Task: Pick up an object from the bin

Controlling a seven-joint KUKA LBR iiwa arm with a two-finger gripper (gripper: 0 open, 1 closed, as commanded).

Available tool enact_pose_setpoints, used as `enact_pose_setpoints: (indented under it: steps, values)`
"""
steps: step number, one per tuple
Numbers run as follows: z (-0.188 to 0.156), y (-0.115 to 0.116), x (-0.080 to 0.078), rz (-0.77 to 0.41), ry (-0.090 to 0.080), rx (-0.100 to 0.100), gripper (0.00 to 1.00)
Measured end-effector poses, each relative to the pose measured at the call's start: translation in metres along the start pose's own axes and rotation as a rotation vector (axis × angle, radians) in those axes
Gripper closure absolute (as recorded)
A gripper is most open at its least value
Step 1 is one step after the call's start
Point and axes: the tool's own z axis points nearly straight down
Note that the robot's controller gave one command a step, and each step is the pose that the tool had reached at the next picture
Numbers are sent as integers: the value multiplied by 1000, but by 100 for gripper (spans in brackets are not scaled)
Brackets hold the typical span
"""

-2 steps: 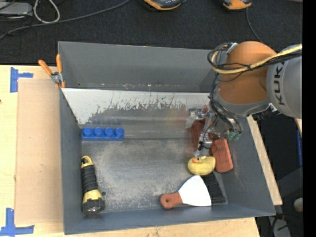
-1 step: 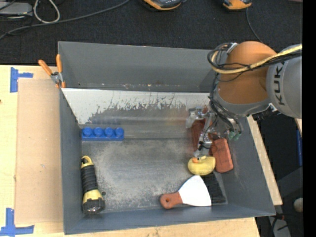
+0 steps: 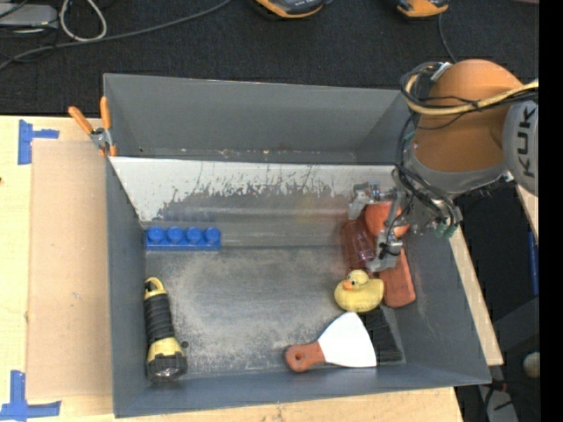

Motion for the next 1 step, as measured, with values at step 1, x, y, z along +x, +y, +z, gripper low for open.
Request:
enact_pose_setpoints:
  steps: [1]
  values:
    - [0, 4, -18, 90, 0, -2, 0]
